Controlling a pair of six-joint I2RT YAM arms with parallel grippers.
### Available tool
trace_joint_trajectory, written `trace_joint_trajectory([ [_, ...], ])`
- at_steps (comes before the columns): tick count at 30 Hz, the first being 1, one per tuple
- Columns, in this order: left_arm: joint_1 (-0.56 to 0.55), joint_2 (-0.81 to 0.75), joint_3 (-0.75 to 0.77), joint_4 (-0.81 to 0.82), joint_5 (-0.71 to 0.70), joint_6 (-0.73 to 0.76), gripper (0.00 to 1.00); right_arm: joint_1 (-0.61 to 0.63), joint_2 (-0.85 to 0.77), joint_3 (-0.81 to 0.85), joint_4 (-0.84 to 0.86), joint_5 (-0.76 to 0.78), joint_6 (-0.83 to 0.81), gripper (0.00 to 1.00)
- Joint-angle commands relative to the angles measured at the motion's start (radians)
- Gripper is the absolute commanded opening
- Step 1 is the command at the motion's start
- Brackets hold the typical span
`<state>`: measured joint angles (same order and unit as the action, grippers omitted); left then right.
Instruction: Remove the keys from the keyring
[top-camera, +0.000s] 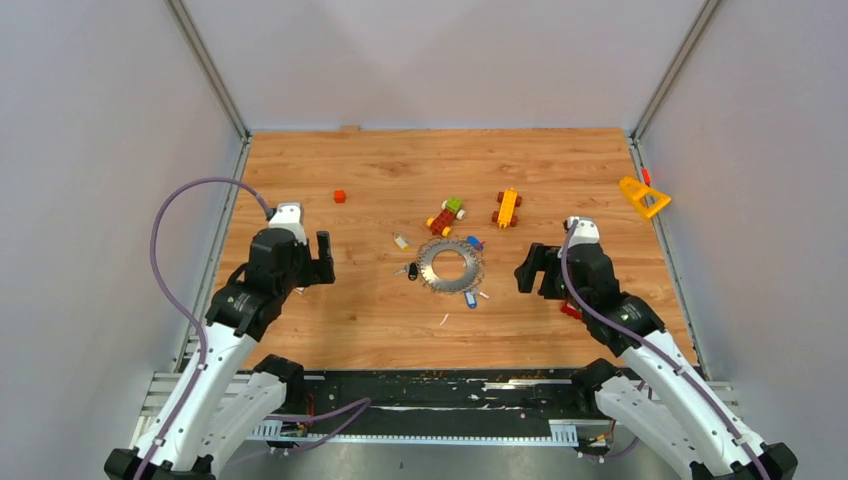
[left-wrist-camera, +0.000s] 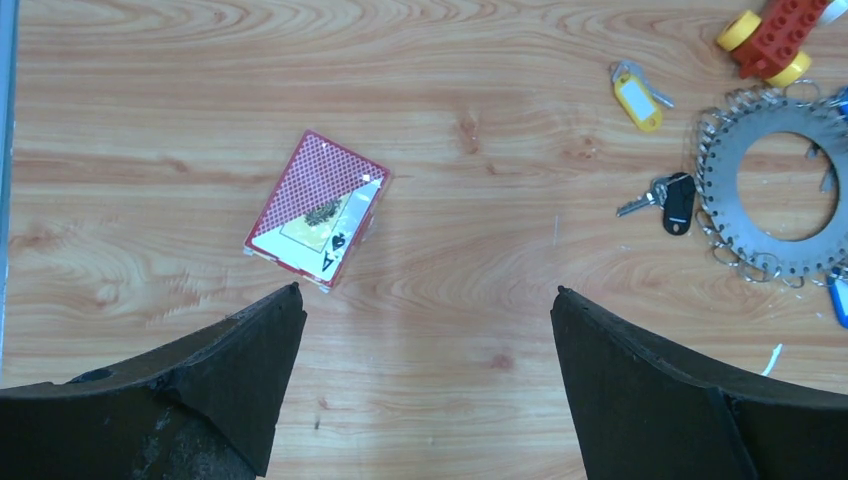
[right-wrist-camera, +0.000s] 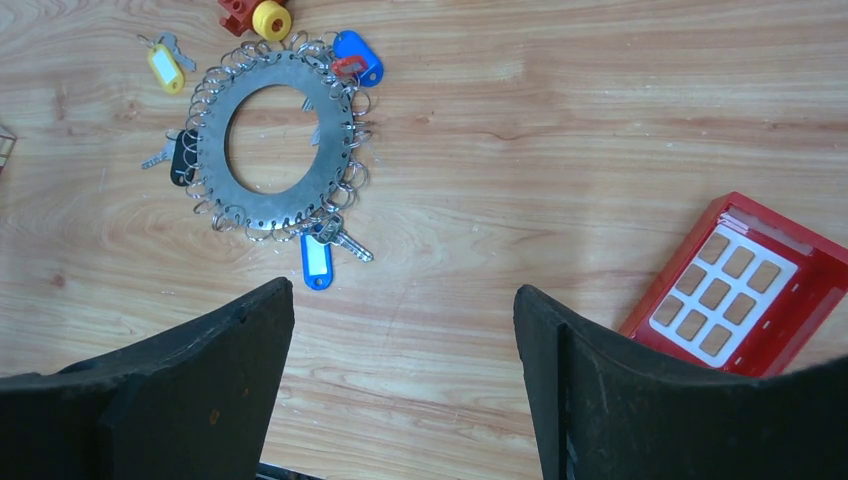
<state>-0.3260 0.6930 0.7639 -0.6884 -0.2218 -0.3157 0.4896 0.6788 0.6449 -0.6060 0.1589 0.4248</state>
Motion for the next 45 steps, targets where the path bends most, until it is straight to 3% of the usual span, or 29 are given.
trace_joint_trajectory([
  [1,-0.002,0.007,0.021,0.002,-0.026,0.008,1.0,0.002,0.016,-0.038,0.103,-0.024,-0.011,0.81],
  [13,-0.002,-0.035,-0.004,0.035,0.013,0.015,1.0,0.01,0.2,-0.002,0.196,-0.268,-0.016,0.77],
  [21,-0.002,-0.015,-0.006,0.042,0.053,0.023,1.0,0.119,0.366,0.036,0.286,-0.197,0.011,0.71],
  [27,-0.002,-0.021,-0.009,0.047,0.061,0.025,1.0,0.153,0.527,0.159,0.244,0.19,0.051,0.62],
  [29,-0.002,-0.02,-0.011,0.048,0.064,0.026,1.0,0.139,0.593,0.199,0.256,0.239,0.022,0.61],
  [32,-0.002,-0.018,-0.011,0.049,0.07,0.026,1.0,0.116,0.695,0.266,0.271,0.198,-0.013,0.63],
  [36,-0.002,-0.015,-0.011,0.05,0.072,0.026,1.0,0.091,0.799,0.311,0.328,0.11,0.021,0.57],
  [45,-0.002,-0.014,-0.011,0.053,0.073,0.026,1.0,0.012,0.917,0.379,0.368,0.047,0.283,0.51],
])
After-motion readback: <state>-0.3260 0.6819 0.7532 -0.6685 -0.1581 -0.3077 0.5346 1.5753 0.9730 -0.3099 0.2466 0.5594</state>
